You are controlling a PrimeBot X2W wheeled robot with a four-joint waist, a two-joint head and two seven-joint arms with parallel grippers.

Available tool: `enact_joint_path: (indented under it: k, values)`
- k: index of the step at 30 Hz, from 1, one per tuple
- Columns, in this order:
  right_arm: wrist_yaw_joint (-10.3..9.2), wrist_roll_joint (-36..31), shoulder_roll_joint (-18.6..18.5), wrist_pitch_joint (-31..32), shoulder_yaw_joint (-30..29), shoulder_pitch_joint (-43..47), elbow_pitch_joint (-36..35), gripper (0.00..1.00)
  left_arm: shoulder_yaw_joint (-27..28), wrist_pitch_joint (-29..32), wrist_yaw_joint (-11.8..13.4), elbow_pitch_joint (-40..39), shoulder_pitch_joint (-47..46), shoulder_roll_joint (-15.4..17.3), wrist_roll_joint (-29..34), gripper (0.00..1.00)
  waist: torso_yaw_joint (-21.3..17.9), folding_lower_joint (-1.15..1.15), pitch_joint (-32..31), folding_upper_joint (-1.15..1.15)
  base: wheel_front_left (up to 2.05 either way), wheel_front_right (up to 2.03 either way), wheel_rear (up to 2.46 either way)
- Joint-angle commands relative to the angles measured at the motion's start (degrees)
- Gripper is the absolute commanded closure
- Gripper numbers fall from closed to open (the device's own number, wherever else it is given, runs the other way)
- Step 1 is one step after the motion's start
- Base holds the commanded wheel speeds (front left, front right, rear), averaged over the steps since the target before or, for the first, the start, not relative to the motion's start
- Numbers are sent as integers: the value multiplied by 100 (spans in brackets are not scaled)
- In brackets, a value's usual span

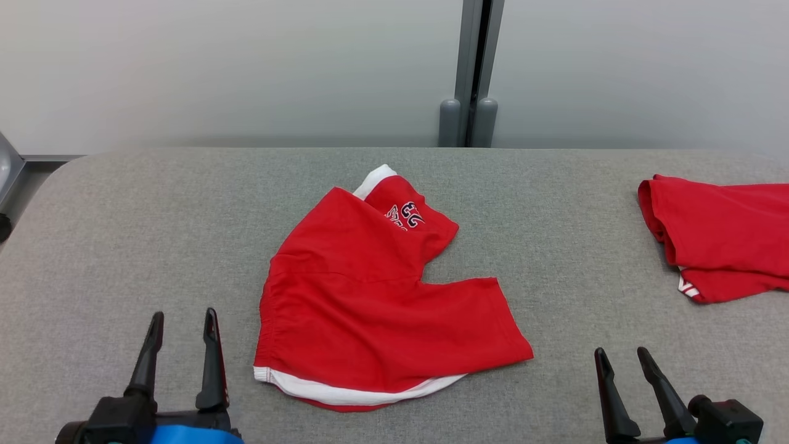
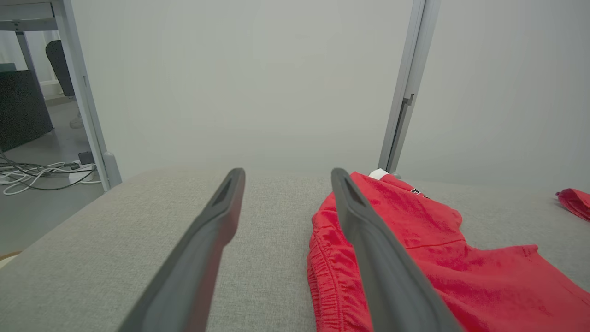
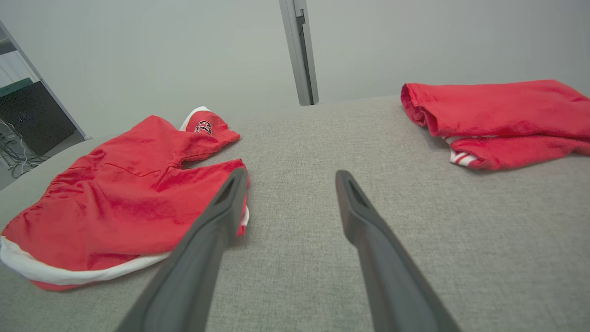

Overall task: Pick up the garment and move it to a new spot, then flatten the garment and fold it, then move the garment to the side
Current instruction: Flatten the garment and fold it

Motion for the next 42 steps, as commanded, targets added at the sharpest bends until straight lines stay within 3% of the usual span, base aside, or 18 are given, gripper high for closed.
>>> enact_joint_path:
  k: [1, 11, 18, 28, 35, 42]
  values:
    - [3, -21, -11, 13, -27, 88, 3, 0, 38, -11, -50, -32, 85, -23, 65, 0, 15, 0, -12, 0, 0, 0, 0]
    - [4, -69, -10, 224, -4, -60, 79, 0, 204, -12, -200, 46, 68, -147, 205, 0, 112, 0, -65, 0, 0, 0, 0]
    - [3, -398, -113, 730, 328, -940, 233, 0, 137, -12, -282, 59, -143, -201, 249, 0, 284, 0, 117, 0, 0, 0, 0]
    - [3, -476, -434, 1520, 678, -2457, 1351, 0, -41, -12, -313, 124, -435, -254, 192, 0, 761, 0, 545, 0, 0, 0, 0]
    - [3, -511, -677, 1801, 856, -2862, 2259, 0, -245, -12, -254, 135, -589, -260, 31, 0, 1080, 0, 808, 0, 0, 0, 0]
    - [3, -390, -784, 1919, 1105, -3103, 2776, 0, -314, -12, -199, 139, -663, -262, -41, 0, 1148, 0, 926, 0, 0, 0, 0]
